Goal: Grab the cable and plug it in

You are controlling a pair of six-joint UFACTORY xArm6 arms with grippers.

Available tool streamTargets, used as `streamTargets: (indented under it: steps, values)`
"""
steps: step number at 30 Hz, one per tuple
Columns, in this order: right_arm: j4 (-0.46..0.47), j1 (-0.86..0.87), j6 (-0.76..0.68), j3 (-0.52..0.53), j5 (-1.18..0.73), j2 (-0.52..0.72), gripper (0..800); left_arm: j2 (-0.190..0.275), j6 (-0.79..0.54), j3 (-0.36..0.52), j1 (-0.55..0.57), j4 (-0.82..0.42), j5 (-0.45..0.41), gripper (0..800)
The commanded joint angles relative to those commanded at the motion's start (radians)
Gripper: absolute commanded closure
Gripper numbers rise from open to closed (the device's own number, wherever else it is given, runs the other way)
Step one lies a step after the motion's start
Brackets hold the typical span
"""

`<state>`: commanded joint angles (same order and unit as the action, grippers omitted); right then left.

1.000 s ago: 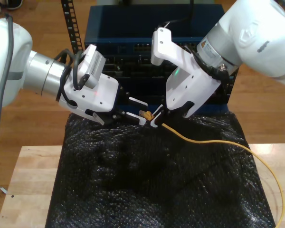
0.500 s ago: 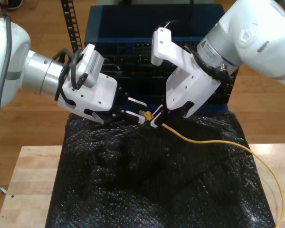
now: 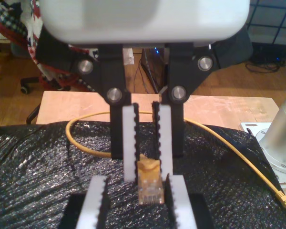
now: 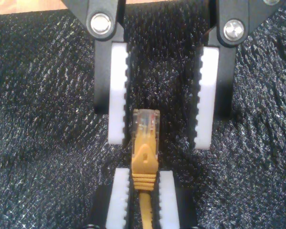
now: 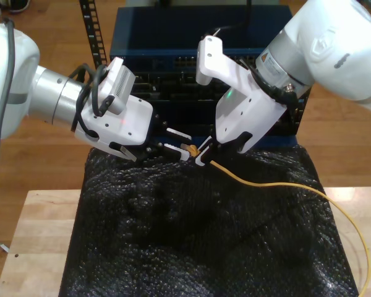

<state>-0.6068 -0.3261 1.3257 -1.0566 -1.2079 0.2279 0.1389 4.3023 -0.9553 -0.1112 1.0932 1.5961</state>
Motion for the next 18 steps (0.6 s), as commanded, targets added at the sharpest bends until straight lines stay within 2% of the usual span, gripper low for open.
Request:
streamTargets:
  steps: [18]
  values:
    - [0.000, 0.000, 0.000, 0.000, 0.000, -0.005, 780, 0.002, 0.000, 0.002, -0.002, 0.000, 0.002, 618]
